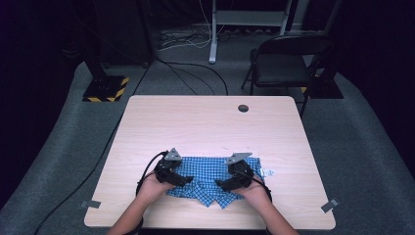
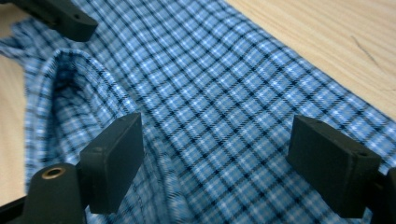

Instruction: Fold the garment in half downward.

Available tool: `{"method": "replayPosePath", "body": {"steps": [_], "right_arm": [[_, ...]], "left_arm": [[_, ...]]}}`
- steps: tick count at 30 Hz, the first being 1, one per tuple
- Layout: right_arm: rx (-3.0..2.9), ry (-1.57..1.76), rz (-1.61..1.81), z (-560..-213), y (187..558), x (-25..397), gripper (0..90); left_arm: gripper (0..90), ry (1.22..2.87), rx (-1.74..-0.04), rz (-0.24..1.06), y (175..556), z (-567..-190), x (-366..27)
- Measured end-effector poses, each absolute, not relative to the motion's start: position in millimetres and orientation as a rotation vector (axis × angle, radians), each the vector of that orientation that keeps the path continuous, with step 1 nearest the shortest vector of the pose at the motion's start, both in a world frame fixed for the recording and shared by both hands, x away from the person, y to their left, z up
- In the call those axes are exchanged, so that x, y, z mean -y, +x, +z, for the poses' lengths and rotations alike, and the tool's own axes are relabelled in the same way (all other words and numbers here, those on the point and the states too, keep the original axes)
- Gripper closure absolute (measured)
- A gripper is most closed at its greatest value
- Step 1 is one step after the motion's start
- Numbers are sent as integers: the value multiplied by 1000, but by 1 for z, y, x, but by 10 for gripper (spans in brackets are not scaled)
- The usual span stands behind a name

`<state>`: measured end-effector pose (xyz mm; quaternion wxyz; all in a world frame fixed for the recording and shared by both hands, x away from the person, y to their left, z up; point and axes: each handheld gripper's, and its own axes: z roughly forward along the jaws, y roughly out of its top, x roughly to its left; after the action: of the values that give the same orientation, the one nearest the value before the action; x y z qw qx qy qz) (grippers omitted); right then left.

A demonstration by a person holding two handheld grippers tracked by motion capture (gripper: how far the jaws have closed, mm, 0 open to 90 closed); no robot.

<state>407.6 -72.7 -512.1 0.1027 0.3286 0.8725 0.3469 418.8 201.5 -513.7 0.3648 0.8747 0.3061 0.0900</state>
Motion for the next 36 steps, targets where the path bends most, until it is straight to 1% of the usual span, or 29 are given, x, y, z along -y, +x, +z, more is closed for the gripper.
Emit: {"method": "replayPosePath", "body": {"steps": [3,8,21,28,36], "right_arm": [[-2580,939,954,-512,410,69,198],[-2592,912,892,-513,411,64,197],[-2581,896,881,-513,409,63,205],[-2575,904,976,-501,413,60,191],[-2633,889,947,-508,424,51,179]], "left_arm": [[135,2241,-791,230,419,-515,-202],[131,2240,-785,251,417,-520,-201],[97,2293,-718,345,411,-526,-195],[80,2293,-716,351,410,-527,-194],[66,2279,-710,355,409,-529,-194]]}}
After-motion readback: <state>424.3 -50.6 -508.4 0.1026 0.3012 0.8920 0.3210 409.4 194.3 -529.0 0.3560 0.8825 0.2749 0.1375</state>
